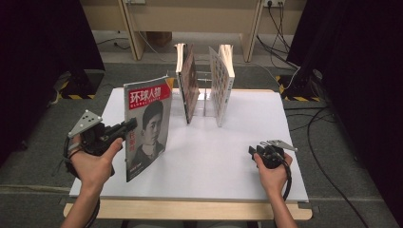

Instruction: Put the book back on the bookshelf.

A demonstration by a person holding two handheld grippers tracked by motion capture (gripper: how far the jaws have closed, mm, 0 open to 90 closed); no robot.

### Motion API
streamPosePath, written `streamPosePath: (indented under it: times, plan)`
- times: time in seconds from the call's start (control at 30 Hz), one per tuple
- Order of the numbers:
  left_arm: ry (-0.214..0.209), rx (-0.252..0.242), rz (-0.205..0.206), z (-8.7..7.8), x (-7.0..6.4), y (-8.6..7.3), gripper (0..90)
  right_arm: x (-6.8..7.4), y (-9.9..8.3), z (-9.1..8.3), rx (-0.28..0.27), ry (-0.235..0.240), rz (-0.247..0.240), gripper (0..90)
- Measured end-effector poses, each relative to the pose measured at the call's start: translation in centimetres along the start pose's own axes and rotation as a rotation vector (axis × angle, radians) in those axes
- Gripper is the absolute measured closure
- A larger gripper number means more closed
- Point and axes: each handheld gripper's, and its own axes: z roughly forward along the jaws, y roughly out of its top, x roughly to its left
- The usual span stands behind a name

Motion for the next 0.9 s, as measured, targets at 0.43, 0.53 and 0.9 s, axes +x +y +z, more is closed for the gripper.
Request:
streamPosePath:
  times: [0.43,0.53,0.9]
  plan:
    - [0.027,-0.011,-0.02,1.8,0.6,0.5,86.6,-0.2,0.0,-0.1,-0.002,-0.003,0.009,61.0]
    - [0.037,-0.016,-0.025,2.2,0.7,0.5,86.7,-0.2,0.0,-0.1,-0.006,-0.005,0.006,60.9]
    - [0.042,-0.024,-0.041,3.8,1.0,0.9,86.7,-0.4,0.0,-0.1,-0.007,-0.004,0.004,60.9]
